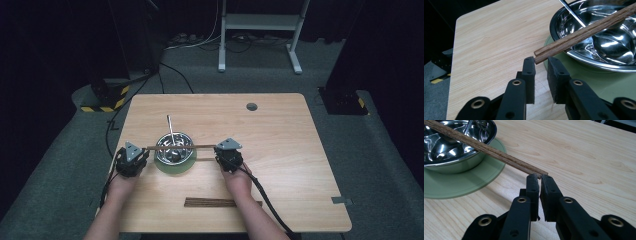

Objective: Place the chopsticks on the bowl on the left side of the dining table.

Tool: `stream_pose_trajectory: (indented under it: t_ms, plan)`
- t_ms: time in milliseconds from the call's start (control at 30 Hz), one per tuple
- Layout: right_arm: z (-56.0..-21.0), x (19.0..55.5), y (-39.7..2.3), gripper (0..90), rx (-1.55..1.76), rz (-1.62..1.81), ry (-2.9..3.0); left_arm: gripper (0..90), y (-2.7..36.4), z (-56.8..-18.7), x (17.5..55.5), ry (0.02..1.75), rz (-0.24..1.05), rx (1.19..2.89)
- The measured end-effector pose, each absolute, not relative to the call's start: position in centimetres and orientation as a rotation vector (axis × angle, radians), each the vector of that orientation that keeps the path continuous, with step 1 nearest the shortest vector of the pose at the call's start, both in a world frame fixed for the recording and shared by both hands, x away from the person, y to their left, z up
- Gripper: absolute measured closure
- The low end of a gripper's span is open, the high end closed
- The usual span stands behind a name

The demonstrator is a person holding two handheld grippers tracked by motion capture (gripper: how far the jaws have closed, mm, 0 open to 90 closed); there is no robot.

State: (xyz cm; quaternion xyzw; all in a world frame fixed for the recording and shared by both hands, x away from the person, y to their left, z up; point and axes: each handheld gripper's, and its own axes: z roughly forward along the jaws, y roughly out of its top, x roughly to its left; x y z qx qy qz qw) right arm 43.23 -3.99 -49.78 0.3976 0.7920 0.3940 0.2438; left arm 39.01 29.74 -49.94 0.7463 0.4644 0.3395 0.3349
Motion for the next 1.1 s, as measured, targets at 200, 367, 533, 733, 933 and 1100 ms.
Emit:
stream_pose_trajectory:
  t_ms: [200,367,533,733,933,1100]
  plan:
    - [-49.73,43.34,-3.92,84.3,1.077,1.078,2.161,76.5,29.72,-50.06,39.18,1.213,0.894,1.943]
    - [-49.70,43.38,-4.00,81.2,1.081,1.075,2.150,76.9,29.70,-50.22,39.33,1.223,0.892,1.941]
    - [-49.72,43.43,-4.16,76.6,1.091,1.067,2.153,76.9,29.70,-50.27,39.38,1.228,0.896,1.938]
    - [-50.08,43.20,-4.31,75.8,1.099,1.062,2.158,77.9,29.77,-50.25,39.36,1.229,0.892,1.933]
    - [-50.30,43.17,-4.48,78.4,1.101,1.060,2.157,78.3,29.68,-50.28,39.38,1.224,0.894,1.939]
    - [-50.25,43.16,-4.51,79.4,1.097,1.066,2.157,78.5,29.60,-50.30,39.41,1.219,0.892,1.942]
